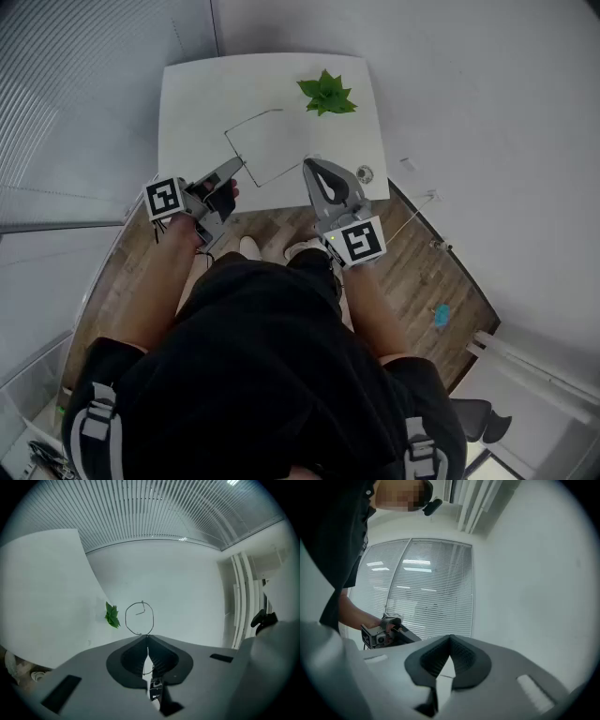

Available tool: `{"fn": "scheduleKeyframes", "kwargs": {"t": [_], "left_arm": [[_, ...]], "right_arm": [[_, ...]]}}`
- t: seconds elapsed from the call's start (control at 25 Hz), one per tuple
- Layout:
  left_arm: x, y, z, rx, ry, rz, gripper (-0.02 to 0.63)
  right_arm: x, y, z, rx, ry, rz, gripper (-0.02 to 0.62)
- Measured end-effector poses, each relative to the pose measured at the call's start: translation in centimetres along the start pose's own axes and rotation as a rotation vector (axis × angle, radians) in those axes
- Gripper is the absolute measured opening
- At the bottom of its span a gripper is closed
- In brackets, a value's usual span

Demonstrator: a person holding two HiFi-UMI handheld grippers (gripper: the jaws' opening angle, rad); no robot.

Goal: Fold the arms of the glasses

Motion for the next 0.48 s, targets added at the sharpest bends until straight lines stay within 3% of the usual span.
{"fn": "scheduleKeyframes", "kwargs": {"t": [0.48], "left_arm": [[0.09,0.43,0.07,0.004,-0.005,0.008,0.012]], "right_arm": [[-0.02,0.53,-0.19,0.024,-0.004,-0.005,0.011]]}}
Point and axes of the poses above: the fingertips, and each gripper's own axes: x forward along the fingers, y to its right, z out of its underside, the point moved 7 cm from there along -x, backward along the fingers, and after that the axes turned 8 degrees about x, right-handed, at the moved point
